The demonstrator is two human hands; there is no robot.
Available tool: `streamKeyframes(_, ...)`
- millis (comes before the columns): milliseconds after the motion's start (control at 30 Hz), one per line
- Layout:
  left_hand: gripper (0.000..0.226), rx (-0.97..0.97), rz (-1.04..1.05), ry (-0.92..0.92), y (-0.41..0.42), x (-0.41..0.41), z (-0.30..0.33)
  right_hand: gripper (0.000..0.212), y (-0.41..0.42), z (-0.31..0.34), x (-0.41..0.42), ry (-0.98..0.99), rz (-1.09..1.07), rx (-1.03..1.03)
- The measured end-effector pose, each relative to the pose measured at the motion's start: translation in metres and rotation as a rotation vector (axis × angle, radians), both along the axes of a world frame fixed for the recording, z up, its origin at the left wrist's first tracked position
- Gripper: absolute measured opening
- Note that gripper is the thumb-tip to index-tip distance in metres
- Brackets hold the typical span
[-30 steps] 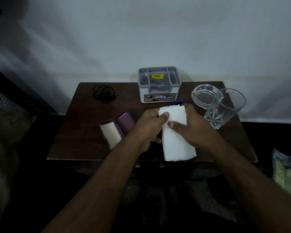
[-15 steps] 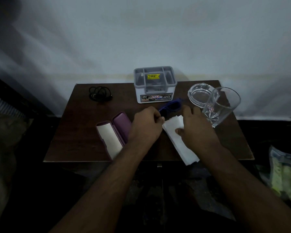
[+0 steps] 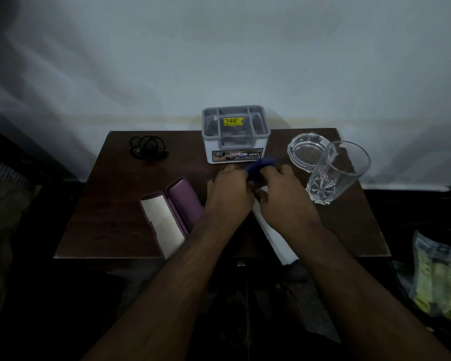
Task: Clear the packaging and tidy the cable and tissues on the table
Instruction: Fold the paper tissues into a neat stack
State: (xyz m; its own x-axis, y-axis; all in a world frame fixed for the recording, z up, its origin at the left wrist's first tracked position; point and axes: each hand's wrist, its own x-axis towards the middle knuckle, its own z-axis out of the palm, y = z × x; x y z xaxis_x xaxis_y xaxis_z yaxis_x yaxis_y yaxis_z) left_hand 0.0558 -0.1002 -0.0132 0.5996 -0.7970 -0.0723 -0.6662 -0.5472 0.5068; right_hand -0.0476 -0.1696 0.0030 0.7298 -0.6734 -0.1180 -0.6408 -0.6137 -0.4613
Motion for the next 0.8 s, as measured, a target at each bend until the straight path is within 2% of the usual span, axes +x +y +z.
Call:
streamKeyframes(100, 0.024, -0.183, 0.034, -0.030, 0.005, 0.003, 0.008, 0.061, 0.003, 0.002, 0.002, -0.075, 0.010, 0.039)
streamKeyframes(167, 0.020, -0.304, 0.025, -0.071, 0.014, 0.003, 0.013, 0.073, 0.005, 0.003, 0.004, -0.101, 0.012, -0.005)
streamKeyframes(233, 0.017, -0.413, 0.001, -0.080, 0.025, 0.003, 0.018, 0.063, 0.008, 0.004, 0.006, -0.105, 0.007, -0.120)
streamKeyframes(333, 0.022, -0.552, 0.000, -0.009, 0.042, 0.005, 0.021, 0.032, 0.014, 0.008, 0.009, -0.122, 0.041, -0.227)
streamKeyframes(433, 0.035, -0.648, 0.118, 0.125, 0.057, 0.017, 0.023, 0.028, 0.024, 0.014, 0.015, -0.159, 0.142, -0.208)
streamKeyframes(533, 0.044, -0.744, 0.325, 0.212, 0.070, 0.038, 0.023, 0.020, 0.042, 0.019, 0.025, -0.231, 0.193, -0.066)
streamKeyframes(633, 0.044, -0.676, 0.481, 0.221, 0.084, 0.058, 0.021, 0.018, 0.066, 0.019, 0.039, -0.278, 0.158, 0.091)
streamKeyframes(800, 0.037, -0.417, 0.570, 0.203, 0.102, 0.080, 0.012, 0.017, 0.093, 0.007, 0.066, -0.204, 0.216, 0.156)
